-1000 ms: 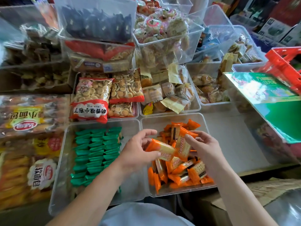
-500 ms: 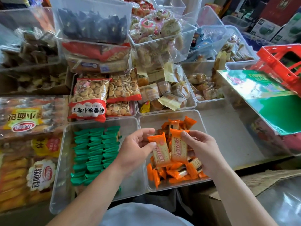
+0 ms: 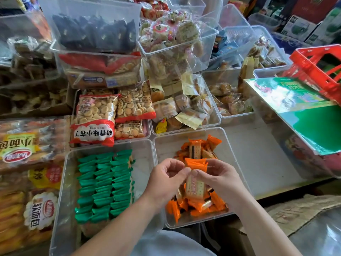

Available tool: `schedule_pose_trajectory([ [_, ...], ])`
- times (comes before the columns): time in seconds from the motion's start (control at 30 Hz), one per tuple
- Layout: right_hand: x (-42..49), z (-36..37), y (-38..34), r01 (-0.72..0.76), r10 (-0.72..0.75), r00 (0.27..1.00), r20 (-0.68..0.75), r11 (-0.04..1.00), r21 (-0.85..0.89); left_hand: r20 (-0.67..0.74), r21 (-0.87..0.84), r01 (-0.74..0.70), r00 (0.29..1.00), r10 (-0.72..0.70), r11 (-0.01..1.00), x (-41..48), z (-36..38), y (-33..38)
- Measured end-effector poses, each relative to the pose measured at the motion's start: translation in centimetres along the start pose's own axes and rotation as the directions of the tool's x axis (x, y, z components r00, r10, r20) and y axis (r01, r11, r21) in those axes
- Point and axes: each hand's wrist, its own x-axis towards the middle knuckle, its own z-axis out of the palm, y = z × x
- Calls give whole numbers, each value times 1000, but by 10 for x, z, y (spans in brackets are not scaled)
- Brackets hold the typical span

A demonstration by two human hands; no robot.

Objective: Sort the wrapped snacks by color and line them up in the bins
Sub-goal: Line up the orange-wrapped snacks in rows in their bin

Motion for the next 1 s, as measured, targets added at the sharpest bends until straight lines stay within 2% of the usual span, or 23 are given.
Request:
schedule_pose_trajectory([
  [0.1, 16, -10, 7, -14, 10, 980, -198, 1000, -18, -24, 276, 95, 996, -91, 957, 8, 10, -22],
  [0.17, 28, -16, 10, -17, 8, 965, -262, 999, -31, -5, 386, 125, 991, -133, 914, 12, 18, -36],
  [0.3, 49, -24, 14, -35, 28, 961, -275, 999, -19, 25, 498, 91, 993, -118, 863, 37, 34, -45],
  [0.43, 63, -25, 21, -64, 66, 961, -268, 998, 16, -54, 587, 265, 956, -289, 765, 84, 42, -57],
  [0.57, 68, -30, 28, -55, 51, 960, -276, 998, -4, -29, 582, 341, 916, -400, 738, 111, 49, -61],
  [0.83, 71, -38, 32, -30, 29, 953, -302, 1000, 2, -35, 741, 207, 962, -272, 639, 111, 48, -59],
  [0.93, 71, -37, 34, -41, 48, 952, -301, 999, 31, -39, 832, 151, 976, -216, 534, 109, 44, -51],
  [1.0, 71, -38, 33, -37, 46, 951, -304, 999, 36, -19, 818, 112, 986, -168, 565, 105, 39, -44],
])
